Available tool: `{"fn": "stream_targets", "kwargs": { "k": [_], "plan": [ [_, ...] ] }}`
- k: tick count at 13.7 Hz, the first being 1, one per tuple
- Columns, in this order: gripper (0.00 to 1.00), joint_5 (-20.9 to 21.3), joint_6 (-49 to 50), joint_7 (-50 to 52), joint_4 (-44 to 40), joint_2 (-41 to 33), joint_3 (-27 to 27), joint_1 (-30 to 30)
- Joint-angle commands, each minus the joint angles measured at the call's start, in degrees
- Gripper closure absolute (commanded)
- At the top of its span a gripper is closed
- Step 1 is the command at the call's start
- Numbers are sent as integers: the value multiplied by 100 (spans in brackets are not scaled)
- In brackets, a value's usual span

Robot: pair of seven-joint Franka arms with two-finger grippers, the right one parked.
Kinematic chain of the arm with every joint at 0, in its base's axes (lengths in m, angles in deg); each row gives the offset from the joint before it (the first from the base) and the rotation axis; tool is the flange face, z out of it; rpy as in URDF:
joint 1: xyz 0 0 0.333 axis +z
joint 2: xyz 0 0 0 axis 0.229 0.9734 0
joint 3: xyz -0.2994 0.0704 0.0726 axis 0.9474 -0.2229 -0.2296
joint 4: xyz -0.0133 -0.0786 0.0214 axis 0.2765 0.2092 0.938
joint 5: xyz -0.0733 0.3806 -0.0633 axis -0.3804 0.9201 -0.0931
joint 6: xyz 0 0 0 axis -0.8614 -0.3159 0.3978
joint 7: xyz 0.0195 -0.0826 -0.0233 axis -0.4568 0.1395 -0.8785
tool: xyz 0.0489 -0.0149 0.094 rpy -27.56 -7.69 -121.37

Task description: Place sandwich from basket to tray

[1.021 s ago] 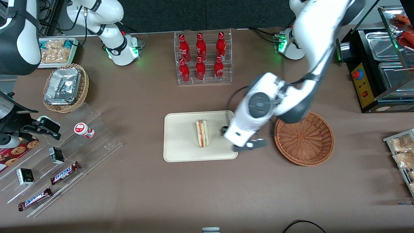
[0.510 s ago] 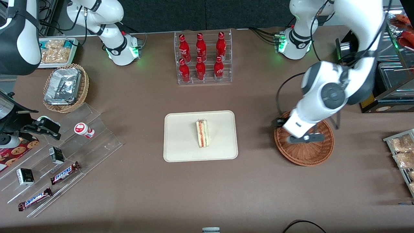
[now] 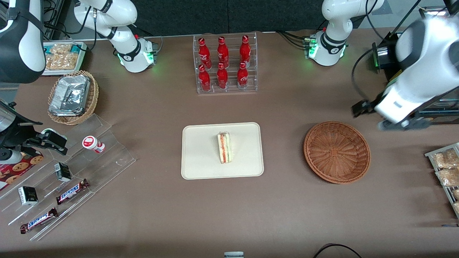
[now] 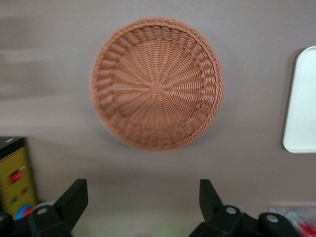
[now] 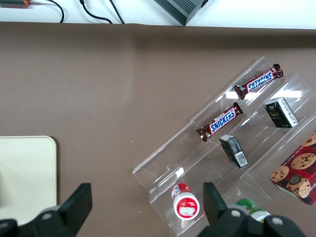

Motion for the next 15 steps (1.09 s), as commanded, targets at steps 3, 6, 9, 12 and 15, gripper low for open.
{"fn": "stream_targets", "kwargs": {
  "k": [3, 6, 9, 12, 15],
  "plan": [
    [0, -37, 1067, -261, -1209, 1, -144, 51],
    [0, -28, 1217, -270, -1508, -78, -144, 104],
    [0, -10, 1244, -252, -1553, -69, -144, -36],
    [0, 34, 1156, -252, -1492, 19, -721, -780],
    [0, 104, 1112, -252, -1509, 150, -1383, -1434]
  ]
}}
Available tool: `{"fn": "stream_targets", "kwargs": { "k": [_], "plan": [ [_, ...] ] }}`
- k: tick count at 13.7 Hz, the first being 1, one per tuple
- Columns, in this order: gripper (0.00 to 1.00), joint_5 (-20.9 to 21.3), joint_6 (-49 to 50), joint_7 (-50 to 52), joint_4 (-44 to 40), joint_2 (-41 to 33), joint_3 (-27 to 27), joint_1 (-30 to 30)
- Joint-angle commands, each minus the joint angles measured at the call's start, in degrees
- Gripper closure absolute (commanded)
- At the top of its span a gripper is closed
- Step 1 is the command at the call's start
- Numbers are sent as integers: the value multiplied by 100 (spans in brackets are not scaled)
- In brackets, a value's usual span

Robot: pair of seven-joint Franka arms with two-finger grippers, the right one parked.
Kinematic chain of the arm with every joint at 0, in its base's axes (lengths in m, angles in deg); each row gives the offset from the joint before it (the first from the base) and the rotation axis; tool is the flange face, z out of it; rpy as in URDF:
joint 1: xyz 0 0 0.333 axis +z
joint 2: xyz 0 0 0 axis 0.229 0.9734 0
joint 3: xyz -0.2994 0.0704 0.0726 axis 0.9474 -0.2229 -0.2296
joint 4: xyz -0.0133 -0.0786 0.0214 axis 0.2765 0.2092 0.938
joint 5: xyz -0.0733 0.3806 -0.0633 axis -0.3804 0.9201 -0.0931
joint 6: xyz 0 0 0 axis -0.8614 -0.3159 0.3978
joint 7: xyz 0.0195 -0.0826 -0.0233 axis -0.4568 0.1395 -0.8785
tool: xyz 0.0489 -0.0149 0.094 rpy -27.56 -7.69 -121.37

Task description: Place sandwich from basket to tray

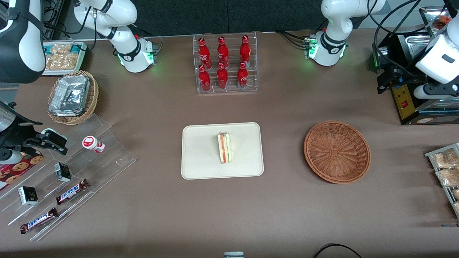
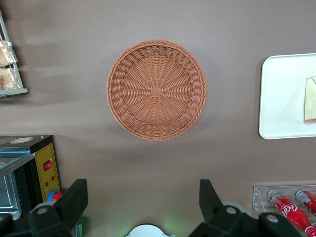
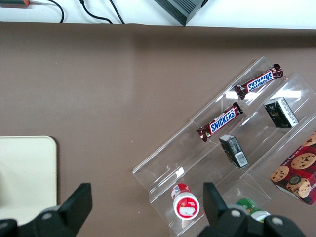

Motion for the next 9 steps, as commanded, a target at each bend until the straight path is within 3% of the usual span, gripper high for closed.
{"fn": "stream_targets", "kwargs": {
  "k": [1, 9],
  "plan": [
    [0, 74, 19, -61, -86, 102, -303, -296],
    [0, 83, 54, -70, -59, 94, -321, -270]
  ]
}}
